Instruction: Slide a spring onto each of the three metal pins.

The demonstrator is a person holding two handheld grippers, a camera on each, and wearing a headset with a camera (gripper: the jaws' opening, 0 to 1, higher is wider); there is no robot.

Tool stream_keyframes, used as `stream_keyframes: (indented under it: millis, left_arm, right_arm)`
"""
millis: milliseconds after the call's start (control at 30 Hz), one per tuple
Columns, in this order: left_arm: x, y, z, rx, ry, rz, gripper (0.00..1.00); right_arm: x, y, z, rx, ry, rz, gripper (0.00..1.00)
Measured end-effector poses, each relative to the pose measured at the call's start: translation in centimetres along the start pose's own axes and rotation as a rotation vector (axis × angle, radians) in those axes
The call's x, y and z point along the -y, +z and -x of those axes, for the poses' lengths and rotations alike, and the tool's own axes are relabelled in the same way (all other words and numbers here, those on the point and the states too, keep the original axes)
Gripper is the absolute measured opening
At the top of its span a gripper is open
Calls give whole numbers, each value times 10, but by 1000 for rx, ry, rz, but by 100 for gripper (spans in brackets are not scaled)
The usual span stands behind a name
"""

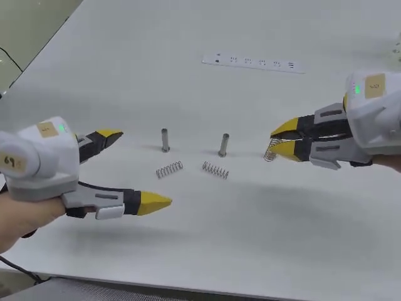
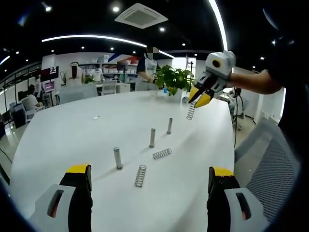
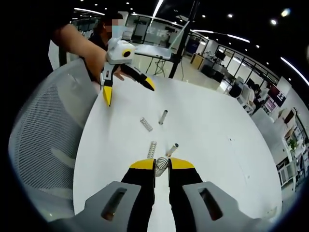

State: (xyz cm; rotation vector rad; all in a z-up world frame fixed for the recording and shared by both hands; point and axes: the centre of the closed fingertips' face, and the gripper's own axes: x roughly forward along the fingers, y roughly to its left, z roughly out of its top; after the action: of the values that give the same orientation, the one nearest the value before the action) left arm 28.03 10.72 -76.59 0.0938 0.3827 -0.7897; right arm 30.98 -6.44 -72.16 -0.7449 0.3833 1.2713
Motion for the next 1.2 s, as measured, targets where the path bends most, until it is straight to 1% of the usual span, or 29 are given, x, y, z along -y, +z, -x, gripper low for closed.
stream_keyframes:
  millis: [300,567,867,967,1067,1100,1200]
  left_arm:
    - [-3,2,3,5,11,1,98]
    - [-4,1,5,5,17,4,98]
    - [-7,1,5,7,23,10,98]
    - [-8,0,6,1,24,13,98]
    - [-10,1,6,7,31,20,98]
    - [-10,2,7,13,32,25,98]
    - [-13,0,8,9,38,22,98]
  right_arm:
    - [16,-14,3,-25,-34,-24,7]
    - [38,-24,2,-45,-70,-49,7]
    - [59,-32,-3,-61,-92,-76,7]
    - [63,-36,-5,-70,-96,-89,7]
    - [66,-40,-7,-82,-100,-104,7]
    - [66,-41,-8,-79,-99,-110,7]
    - [68,-42,-11,-71,-100,-130,7]
